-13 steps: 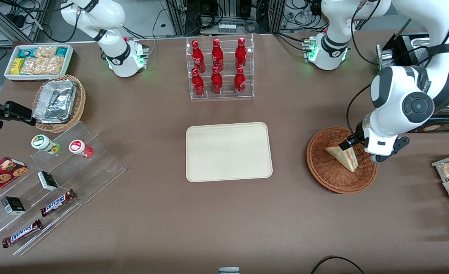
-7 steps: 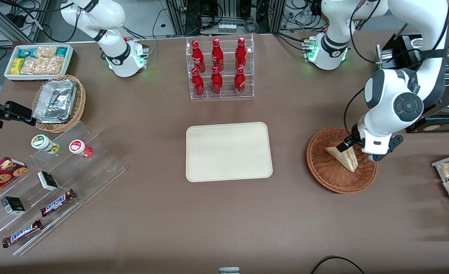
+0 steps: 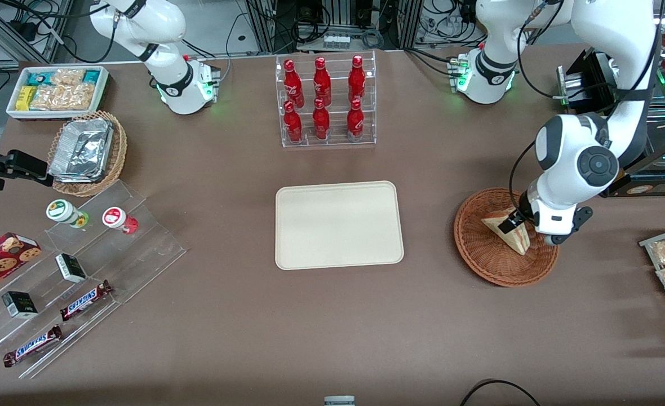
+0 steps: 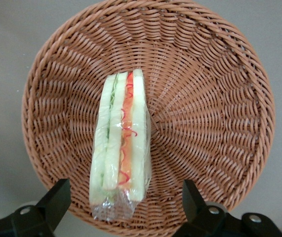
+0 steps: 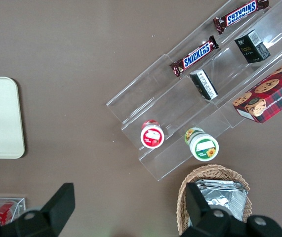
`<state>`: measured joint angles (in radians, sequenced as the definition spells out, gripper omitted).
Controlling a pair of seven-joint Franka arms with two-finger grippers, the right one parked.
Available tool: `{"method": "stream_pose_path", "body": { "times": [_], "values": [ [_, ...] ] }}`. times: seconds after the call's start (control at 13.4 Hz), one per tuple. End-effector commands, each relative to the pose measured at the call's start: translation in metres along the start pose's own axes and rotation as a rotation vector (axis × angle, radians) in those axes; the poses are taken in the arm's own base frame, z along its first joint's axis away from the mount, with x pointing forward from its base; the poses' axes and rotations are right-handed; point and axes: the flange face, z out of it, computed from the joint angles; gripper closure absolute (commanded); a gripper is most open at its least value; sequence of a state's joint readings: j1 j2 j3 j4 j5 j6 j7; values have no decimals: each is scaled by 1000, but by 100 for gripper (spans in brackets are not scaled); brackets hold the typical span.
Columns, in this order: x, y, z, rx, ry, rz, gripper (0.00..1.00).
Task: Place sandwich from basket to tray
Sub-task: 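Close the left gripper on the sandwich's crust edge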
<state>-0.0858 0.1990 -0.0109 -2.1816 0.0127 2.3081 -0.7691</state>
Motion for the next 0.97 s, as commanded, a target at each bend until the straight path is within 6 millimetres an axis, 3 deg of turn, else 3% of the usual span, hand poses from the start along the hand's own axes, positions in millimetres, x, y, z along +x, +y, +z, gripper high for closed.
{"method": "stream_pose_path", "body": {
  "times": [0.0,0.37,0.45,0.67,0.9],
  "values": [
    [2,0,11,-11,7,-34,0],
    [5,-2,31,0,-6,-47,3],
    [4,-3,35,3,-10,-50,17],
    [3,-7,38,8,-14,-74,96],
    [1,-8,33,26,-30,-70,100]
  ]
}}
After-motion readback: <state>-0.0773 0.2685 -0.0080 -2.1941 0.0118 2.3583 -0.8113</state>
